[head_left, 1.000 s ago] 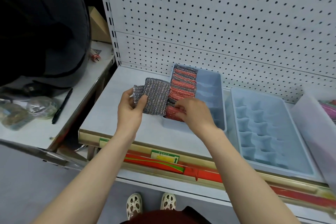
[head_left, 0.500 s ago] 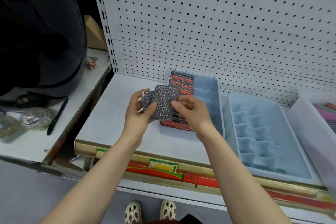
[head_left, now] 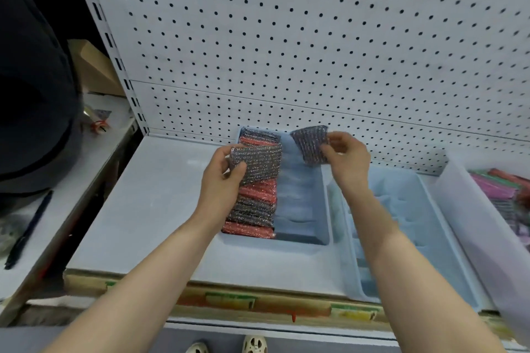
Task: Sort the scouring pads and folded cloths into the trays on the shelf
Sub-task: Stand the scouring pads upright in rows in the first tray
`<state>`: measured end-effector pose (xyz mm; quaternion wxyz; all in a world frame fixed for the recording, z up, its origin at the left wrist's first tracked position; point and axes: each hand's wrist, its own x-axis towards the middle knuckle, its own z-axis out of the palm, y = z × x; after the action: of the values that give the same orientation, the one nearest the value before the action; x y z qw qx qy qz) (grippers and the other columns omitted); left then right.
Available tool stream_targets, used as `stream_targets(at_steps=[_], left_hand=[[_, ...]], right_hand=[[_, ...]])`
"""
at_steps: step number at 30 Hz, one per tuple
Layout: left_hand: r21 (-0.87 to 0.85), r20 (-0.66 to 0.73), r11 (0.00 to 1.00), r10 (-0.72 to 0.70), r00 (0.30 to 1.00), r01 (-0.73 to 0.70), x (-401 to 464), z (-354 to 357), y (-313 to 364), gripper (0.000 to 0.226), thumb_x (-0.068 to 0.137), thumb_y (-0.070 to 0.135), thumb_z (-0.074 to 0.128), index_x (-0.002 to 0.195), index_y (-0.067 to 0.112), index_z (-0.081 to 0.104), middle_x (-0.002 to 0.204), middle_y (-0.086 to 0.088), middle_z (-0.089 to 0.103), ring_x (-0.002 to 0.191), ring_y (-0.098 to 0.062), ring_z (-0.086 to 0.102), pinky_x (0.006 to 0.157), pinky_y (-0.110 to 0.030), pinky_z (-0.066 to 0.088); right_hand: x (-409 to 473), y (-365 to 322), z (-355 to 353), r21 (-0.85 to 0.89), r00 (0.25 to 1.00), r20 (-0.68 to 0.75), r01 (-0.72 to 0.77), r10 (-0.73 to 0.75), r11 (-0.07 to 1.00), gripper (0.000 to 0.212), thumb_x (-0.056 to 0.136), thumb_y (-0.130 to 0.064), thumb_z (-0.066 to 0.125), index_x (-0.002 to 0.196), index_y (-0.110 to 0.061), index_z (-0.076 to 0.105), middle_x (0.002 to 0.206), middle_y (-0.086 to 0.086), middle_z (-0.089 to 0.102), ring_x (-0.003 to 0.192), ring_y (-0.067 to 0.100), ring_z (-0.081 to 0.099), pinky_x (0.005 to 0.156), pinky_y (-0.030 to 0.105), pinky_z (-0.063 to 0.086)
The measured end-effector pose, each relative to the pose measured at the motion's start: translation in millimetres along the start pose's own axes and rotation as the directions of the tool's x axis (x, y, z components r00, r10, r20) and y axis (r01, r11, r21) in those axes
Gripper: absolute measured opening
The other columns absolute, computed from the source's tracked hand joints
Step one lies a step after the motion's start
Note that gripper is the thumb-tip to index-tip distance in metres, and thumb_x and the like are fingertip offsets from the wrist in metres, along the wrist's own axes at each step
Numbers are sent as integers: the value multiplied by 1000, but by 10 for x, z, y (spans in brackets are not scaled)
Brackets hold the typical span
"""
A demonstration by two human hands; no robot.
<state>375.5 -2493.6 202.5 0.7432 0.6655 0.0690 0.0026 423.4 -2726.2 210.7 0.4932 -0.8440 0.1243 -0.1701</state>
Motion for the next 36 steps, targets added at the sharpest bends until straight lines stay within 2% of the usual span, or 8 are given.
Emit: stream_targets(at_steps=[5, 13, 16, 19, 24, 27, 30, 36], left_hand=[[23, -46, 999, -35, 998, 36, 265, 145, -14, 28, 97, 7, 55, 118, 26, 58, 102, 4, 71, 90, -16, 69, 86, -43, 57], [50, -99, 998, -38, 994, 43, 478, 138, -112, 29, 96, 6, 55, 114, 29, 58, 105, 3, 71, 92, -14, 68, 89, -45, 56], [58, -81, 997, -42, 996, 46, 513, 155, -111, 31, 96, 6, 55, 109, 34, 58, 105, 4, 71, 95, -17, 68, 90, -46, 55], [101, -36, 995, -20, 999, 24, 551, 215, -105, 31, 96, 6, 55, 112, 32, 58, 108, 4, 70, 99, -15, 68, 92, -43, 54], [255, 92, 965, 47, 995, -69, 657, 400, -137, 31, 96, 8, 56, 124, 21, 55, 111, 6, 68, 103, -8, 64, 96, -37, 51], [525, 162, 827, 136, 977, -202, 751, 488, -160, 36, 95, 15, 58, 130, 24, 52, 114, 12, 63, 106, -5, 59, 99, -31, 47], [752, 294, 536, 247, 923, -383, 888, 529, -234, 43, 95, 17, 58, 137, 19, 50, 135, 0, 56, 126, -18, 48, 107, -31, 37], [854, 386, 303, 179, 905, -424, 1071, 484, -494, 46, 99, 23, 52, 144, 13, 45, 150, -8, 42, 142, -31, 29, 119, -39, 18]], right_hand=[[506, 65, 316, -508, 956, 188, 290, -224, 811, 20, 87, -10, 64, 103, -18, 73, 99, 4, 72, 96, 28, 63, 77, 36, 49], [719, 384, 804, -707, 904, 397, 413, -160, 574, 22, 84, 0, 55, 98, -10, 69, 100, 10, 68, 95, 31, 57, 65, 31, 36], [677, 367, 773, -572, 913, 324, 397, -247, 718, 21, 90, -9, 60, 108, -13, 70, 105, 7, 71, 99, 30, 60, 75, 34, 44], [500, 81, 608, -60, 959, 251, 150, -131, 987, 20, 97, -30, 57, 107, -20, 72, 100, -5, 73, 94, 13, 65, 81, 27, 48], [355, -29, 351, 137, 815, 552, 122, -178, 983, 22, 84, -15, 76, 103, -25, 72, 91, -8, 72, 76, 3, 63, 76, 25, 55], [450, 119, 167, 27, 901, 422, 94, -97, 995, 25, 81, -13, 78, 92, -34, 70, 85, -7, 70, 73, 10, 62, 77, 40, 56], [563, 257, 17, -139, 966, 229, 155, -121, 978, 21, 82, -14, 75, 93, -31, 68, 84, -9, 70, 80, 12, 64, 80, 38, 53], [631, 361, 285, -401, 913, 242, 401, -327, 823, 19, 82, -12, 72, 100, -18, 69, 87, 1, 70, 81, 25, 61, 69, 34, 46]])
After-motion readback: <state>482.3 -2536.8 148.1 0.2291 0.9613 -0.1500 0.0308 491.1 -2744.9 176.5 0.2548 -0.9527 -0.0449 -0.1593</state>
